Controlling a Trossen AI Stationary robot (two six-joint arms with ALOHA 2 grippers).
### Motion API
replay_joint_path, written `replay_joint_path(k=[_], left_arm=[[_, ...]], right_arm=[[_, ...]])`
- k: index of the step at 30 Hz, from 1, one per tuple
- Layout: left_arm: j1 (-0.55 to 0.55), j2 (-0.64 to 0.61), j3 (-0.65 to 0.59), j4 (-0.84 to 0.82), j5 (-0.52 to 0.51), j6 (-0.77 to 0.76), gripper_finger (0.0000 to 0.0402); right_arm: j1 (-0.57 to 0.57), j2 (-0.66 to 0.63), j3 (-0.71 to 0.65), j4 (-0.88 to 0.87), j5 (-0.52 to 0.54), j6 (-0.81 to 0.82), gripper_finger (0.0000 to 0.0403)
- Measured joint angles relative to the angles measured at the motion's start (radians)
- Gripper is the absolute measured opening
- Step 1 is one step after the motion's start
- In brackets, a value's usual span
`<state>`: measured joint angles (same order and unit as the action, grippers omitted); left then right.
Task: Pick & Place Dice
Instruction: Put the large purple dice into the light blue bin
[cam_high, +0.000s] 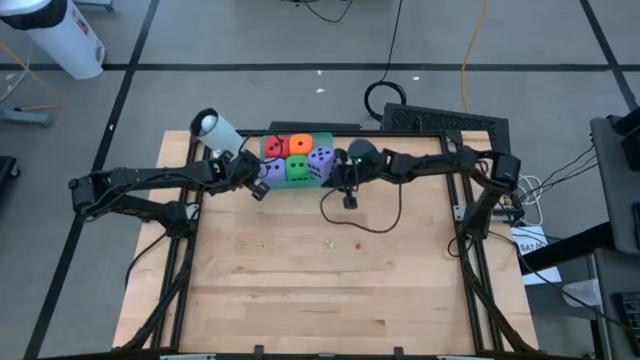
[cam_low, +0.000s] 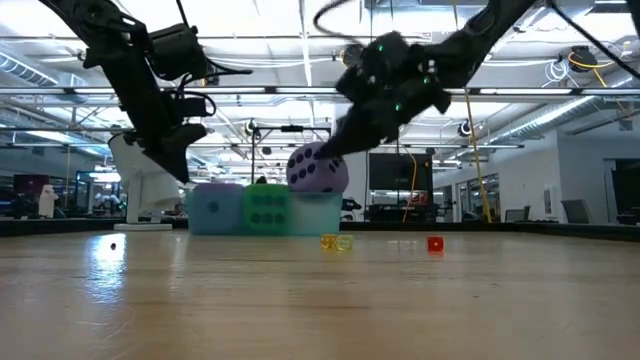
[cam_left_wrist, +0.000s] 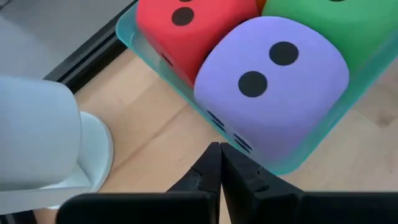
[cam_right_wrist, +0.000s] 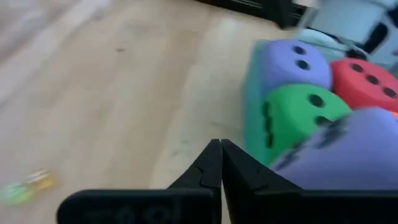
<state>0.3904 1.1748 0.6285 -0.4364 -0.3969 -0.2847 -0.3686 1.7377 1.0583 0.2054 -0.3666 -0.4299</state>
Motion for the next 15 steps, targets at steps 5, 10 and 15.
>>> replay_joint_path(k=[5,10,15], left_arm=[[0.001,-0.001,0.000,0.012,0.006,0.014,0.0004],[0.001,-0.003,0.000,0.022,0.015,0.029,0.0017],[0.002,-0.003,0.000,0.022,0.025,0.041,0.0012]], right_arm=[[0.023,-0.117,-0.004,-0.006,0.012,-0.026,0.0000],[0.003,-0.221,0.012,0.019,0.108,-0.061,0.0000],[-0.088,-0.204,0.109,-0.125,0.083,-0.066,0.0000]])
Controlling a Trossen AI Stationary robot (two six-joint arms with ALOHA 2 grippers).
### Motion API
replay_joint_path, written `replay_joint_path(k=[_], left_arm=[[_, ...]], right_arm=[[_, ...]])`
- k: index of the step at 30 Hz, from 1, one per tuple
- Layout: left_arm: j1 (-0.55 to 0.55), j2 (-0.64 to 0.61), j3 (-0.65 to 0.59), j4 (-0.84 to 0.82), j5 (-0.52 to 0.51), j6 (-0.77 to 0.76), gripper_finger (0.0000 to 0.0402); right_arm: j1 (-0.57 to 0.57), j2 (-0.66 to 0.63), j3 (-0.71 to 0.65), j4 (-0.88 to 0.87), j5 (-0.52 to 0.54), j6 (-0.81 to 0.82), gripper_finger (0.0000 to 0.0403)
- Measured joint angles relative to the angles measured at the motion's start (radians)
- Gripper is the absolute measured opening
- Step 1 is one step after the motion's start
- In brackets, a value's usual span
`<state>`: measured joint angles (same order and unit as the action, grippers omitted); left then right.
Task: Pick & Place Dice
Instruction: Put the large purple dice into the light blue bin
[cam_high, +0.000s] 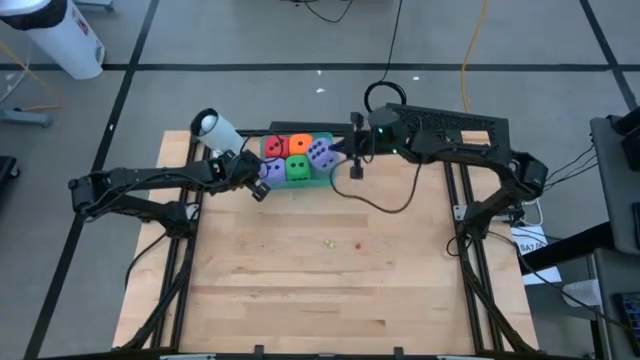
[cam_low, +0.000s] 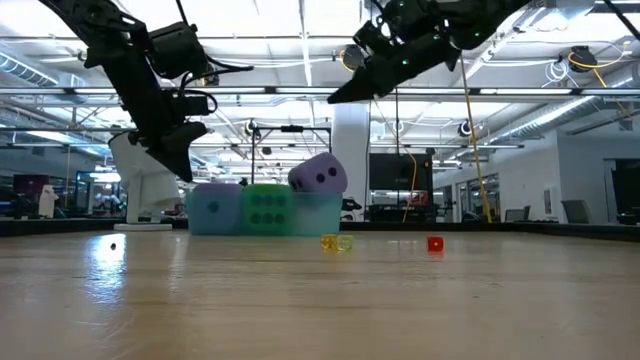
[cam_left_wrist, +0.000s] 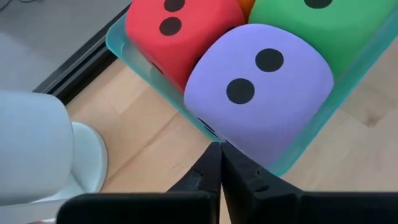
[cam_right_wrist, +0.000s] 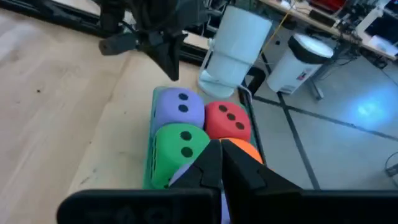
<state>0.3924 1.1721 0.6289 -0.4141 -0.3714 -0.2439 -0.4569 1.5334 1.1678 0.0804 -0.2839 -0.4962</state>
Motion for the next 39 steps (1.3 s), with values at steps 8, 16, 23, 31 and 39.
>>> replay_joint_path(k=[8,16,23,31,39], left_arm=[[0.000,0.000,0.001,-0.005,0.012,-0.011,0.0018],[0.000,0.000,0.001,-0.104,-0.032,-0.120,0.0005],[0.000,0.000,0.001,-0.129,-0.055,-0.104,0.0005],[0.000,0.000,0.001,-0.099,-0.052,-0.012,0.0022],[0.029,0.000,0.001,-0.159,-0.065,-0.062,0.0005]], right_arm=[[-0.048,0.123,0.037,-0.032,-0.008,0.012,0.0000],[-0.059,0.192,0.037,-0.027,-0.014,-0.039,0.0000],[-0.058,0.235,0.039,-0.025,-0.092,-0.037,0.0000],[-0.069,0.237,0.040,-0.088,-0.057,0.007,0.0000],[-0.065,0.188,0.033,-0.080,-0.041,0.046,0.0000]])
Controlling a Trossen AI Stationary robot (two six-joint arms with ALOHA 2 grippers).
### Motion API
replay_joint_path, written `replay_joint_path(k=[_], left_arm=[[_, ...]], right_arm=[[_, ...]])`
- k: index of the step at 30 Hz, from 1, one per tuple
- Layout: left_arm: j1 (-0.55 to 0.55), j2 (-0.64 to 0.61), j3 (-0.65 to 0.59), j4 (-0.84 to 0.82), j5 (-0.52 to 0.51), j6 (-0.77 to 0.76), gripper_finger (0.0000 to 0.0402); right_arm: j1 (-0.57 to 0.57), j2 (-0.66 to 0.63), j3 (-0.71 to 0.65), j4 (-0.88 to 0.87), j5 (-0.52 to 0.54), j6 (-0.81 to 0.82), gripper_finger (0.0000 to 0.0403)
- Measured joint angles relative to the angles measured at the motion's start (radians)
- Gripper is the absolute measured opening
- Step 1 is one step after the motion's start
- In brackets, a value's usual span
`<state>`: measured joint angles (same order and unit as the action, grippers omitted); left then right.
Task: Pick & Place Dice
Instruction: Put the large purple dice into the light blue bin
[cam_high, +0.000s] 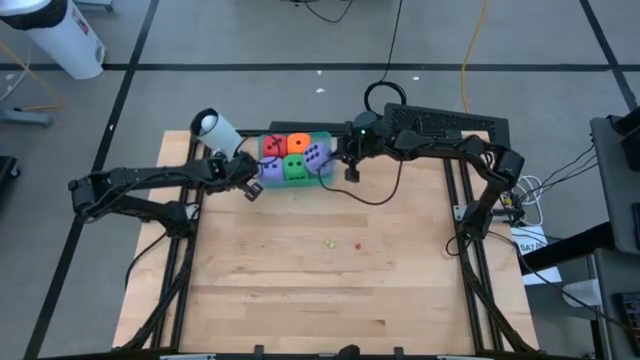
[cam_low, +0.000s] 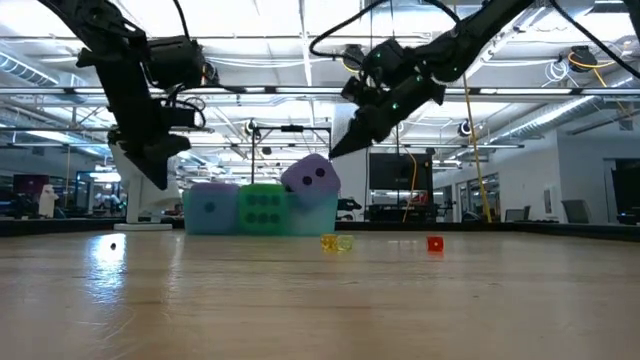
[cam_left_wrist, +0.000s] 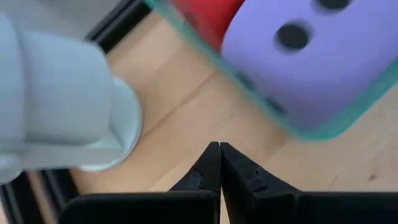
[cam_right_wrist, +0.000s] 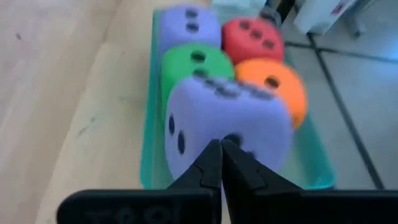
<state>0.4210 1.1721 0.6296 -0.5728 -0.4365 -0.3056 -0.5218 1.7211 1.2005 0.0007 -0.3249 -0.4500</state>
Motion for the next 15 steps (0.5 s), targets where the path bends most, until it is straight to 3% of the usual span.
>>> replay_joint_path(k=[3,10,15], left_arm=[[0.026,0.016,0.000,-0.031,0.030,0.064,0.0008],[0.032,0.108,0.000,0.061,0.004,0.280,0.0006],[0.087,0.199,0.000,0.164,-0.065,0.298,0.0005]], right_arm=[[0.007,-0.060,0.000,0.008,0.031,0.030,0.0000],[-0.005,-0.122,0.000,-0.057,0.332,0.032,0.0000],[-0.074,-0.124,-0.004,-0.104,0.353,0.027,0.0000]])
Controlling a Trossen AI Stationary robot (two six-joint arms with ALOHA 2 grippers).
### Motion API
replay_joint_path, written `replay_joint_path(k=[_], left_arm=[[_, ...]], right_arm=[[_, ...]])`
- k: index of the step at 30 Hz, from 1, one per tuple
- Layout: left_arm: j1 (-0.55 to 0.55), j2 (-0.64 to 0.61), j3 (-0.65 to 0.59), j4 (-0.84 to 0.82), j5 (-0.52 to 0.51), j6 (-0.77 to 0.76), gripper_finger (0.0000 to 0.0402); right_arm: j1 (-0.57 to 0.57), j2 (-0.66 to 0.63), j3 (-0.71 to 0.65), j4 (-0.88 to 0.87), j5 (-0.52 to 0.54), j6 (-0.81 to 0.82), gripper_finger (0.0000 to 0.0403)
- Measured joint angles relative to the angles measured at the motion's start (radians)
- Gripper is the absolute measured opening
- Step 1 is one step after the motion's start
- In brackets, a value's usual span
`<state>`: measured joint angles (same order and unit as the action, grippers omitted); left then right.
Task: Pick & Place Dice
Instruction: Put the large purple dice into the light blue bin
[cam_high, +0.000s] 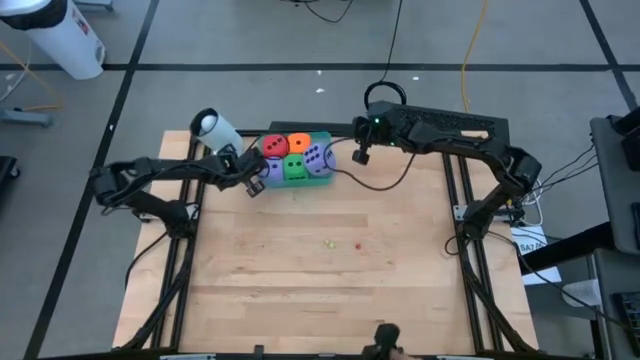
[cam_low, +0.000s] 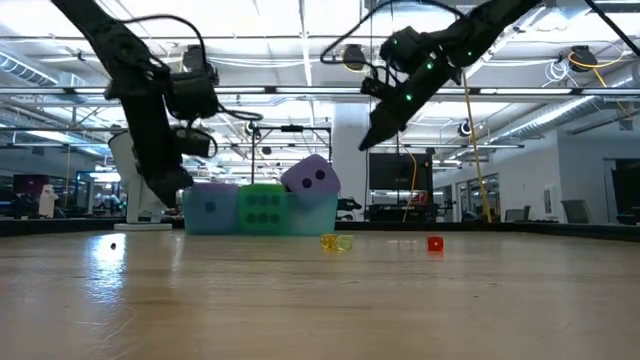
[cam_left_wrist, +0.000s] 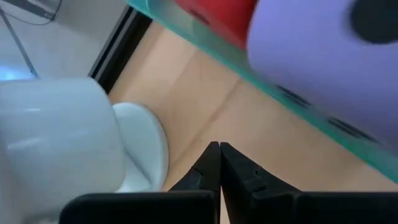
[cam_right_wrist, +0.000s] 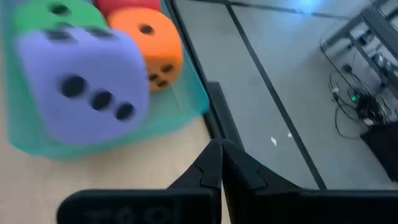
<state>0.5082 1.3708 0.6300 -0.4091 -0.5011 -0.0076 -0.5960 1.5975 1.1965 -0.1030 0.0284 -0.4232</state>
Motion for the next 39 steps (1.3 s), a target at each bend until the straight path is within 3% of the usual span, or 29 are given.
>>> replay_joint_path(k=[7,15,29,36,39], left_arm=[[0.059,0.113,0.000,0.161,0.041,0.165,0.0004],[0.062,0.134,-0.001,0.328,0.086,0.287,0.0003],[0.032,0.134,-0.001,0.376,0.275,0.328,0.0002],[0.020,0.134,-0.001,0.421,0.276,0.239,0.0002],[0.020,0.136,-0.001,0.422,0.274,0.234,0.0005]], right_arm=[[-0.066,-0.001,-0.049,0.007,-0.002,0.002,0.0000],[-0.131,-0.002,-0.100,0.062,-0.007,-0.037,0.0000],[-0.198,0.004,-0.221,0.287,-0.556,-0.052,0.0000],[-0.144,0.059,-0.250,0.398,-0.420,0.011,0.0000],[-0.132,0.108,-0.253,0.428,-0.420,0.003,0.0000]])
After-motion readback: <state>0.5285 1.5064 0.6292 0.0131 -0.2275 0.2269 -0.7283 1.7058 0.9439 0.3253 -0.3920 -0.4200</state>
